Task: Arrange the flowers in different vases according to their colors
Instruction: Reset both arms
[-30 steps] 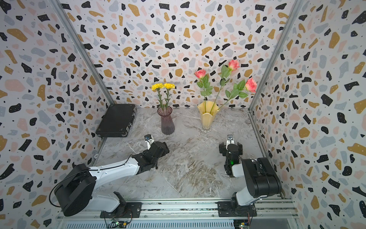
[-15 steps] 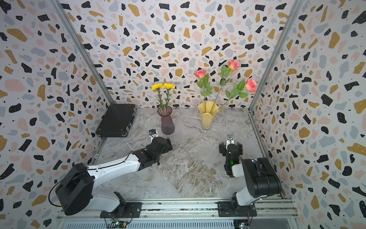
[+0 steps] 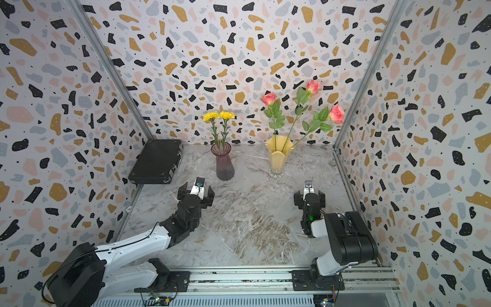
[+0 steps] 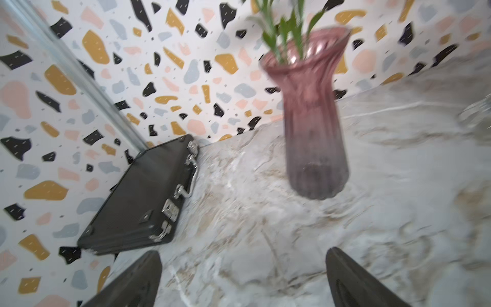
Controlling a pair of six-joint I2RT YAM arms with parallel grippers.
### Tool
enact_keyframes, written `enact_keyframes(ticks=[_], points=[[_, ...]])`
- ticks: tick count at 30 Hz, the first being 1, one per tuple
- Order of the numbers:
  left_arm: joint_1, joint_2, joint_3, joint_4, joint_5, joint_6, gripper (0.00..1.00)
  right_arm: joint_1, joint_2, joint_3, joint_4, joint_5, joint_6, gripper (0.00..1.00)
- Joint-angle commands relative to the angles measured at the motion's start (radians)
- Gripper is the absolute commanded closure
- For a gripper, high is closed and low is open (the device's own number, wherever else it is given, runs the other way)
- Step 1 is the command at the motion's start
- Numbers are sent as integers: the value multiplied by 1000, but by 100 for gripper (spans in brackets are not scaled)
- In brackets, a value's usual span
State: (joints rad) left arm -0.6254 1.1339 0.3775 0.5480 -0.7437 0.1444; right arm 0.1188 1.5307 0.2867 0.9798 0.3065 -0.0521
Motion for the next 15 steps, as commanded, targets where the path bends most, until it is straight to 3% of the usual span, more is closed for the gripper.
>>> enact_keyframes(ticks=[1,3,6,12,15], points=[[76,-67,-62,189,-30,53,1,-3,-10,17,13,2,6,0],[107,-73,-85,148,-27,37,1,-3,-10,17,13,1,5,0],[133,-31,-131,225,-28,63,1,-2,-10,17,13,1,6,0],[198,186,-100,339,-74,28,1,-3,-10,17,14,3,6,0],[281,260,-116,427,96,-15,1,-4,-10,17,14,1,6,0]])
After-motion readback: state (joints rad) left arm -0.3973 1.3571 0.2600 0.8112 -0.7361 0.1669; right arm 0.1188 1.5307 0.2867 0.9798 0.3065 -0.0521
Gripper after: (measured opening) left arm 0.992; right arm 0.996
